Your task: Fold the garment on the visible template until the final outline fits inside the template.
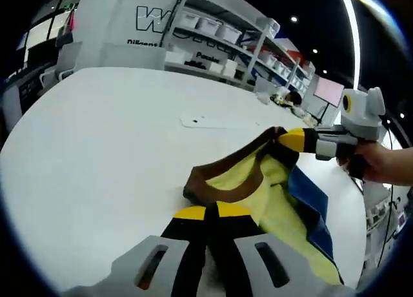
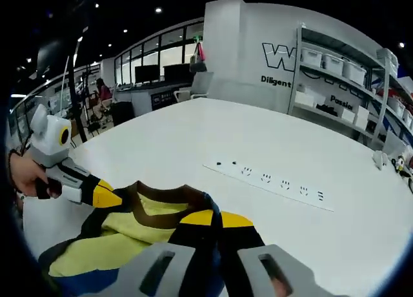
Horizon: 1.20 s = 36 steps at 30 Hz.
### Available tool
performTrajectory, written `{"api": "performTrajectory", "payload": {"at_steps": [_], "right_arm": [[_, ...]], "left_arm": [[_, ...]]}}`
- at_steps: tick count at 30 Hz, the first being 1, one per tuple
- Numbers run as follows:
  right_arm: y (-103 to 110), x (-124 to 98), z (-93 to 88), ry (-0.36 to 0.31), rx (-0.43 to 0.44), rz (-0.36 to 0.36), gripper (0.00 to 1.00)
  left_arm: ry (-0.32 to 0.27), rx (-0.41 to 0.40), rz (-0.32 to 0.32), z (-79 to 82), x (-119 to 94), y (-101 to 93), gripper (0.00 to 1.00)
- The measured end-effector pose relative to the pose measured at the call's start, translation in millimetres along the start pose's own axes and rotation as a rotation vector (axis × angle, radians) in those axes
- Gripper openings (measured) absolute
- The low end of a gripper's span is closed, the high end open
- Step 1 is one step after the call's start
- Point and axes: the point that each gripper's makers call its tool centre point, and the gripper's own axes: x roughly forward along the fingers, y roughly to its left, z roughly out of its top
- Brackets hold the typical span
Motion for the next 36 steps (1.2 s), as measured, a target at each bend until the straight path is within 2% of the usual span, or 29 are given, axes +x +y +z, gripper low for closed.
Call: {"api": "performTrajectory", "payload": {"at_steps": [3,7,9,14,15,16,17,18,19,20,21,22,23,25,26,27,31,33,36], "right_arm": [[1,1,0.8,-0.006,-0.005,0.006,0.0],[-1,4,-2.1,-0.008,-0.001,0.013,0.0],[-3,6,-4.1,-0.015,0.004,0.018,0.0],[-12,7,-6.2,-0.016,0.043,-0.005,0.0],[-18,8,-5.3,-0.032,0.151,-0.018,0.0],[-23,8,-6.1,-0.035,0.218,-0.039,0.0],[-23,9,-10.4,-0.018,0.222,-0.035,0.0],[-15,11,-24.6,0.049,0.13,-0.039,0.0],[-12,11,-24.7,0.056,0.12,-0.034,0.04],[-12,12,-29.2,0.073,0.127,-0.041,0.13],[-12,12,-33.8,0.09,0.134,-0.048,0.27],[-11,10,-34.2,0.088,0.125,-0.046,0.35],[-11,9,-32.8,0.08,0.099,-0.045,0.4],[-10,6,-30.0,0.065,0.048,-0.045,0.42],[-8,-1,-28.0,0.06,0.03,-0.057,0.43],[-4,-7,-24.4,0.039,0.1,-0.052,0.44],[5,-18,-19.7,0.016,0.129,-0.046,0.5],[9,-26,-11.2,-0.018,0.094,-0.053,0.48],[14,-36,1.7,-0.079,0.018,-0.068,0.53]], "left_arm": [[0.008,-0.034,-0.011,-5.1,5,-1.4,0.0],[0.016,-0.041,-0.009,-8.1,8,0.7,0.0],[0.009,-0.066,-0.007,-6.1,9,6.4,0.0],[-0.026,-0.025,0.017,4.6,4,13.8,0.0],[-0.056,-0.013,0.044,11.9,2,25.2,0.0],[-0.078,0.018,0.087,18.5,-2,32.1,0.0],[-0.094,0.06,0.124,22.6,-5,38.2,0.0],[-0.071,0.072,0.135,17.1,-2,34.6,0.0],[-0.066,0.087,0.141,16.0,-2,35.0,0.03],[-0.062,0.1,0.138,12.9,0,37.6,0.07],[-0.059,0.113,0.135,9.7,3,40.2,0.12],[-0.039,0.096,0.135,4.7,1,42.4,0.17],[-0.044,0.105,0.131,5.8,-1,42.4,0.19],[-0.053,0.124,0.122,8.0,-6,42.3,0.21],[-0.084,0.073,0.094,17.0,-22,38.9,0.22],[-0.079,0.054,0.071,16.7,-24,37.6,0.22],[-0.094,0.04,0.031,15.0,-38,20.7,0.23],[-0.103,0.049,0.009,13.9,-41,12.4,0.24],[-0.106,0.07,-0.042,12.2,-46,-0.5,0.23]]}}
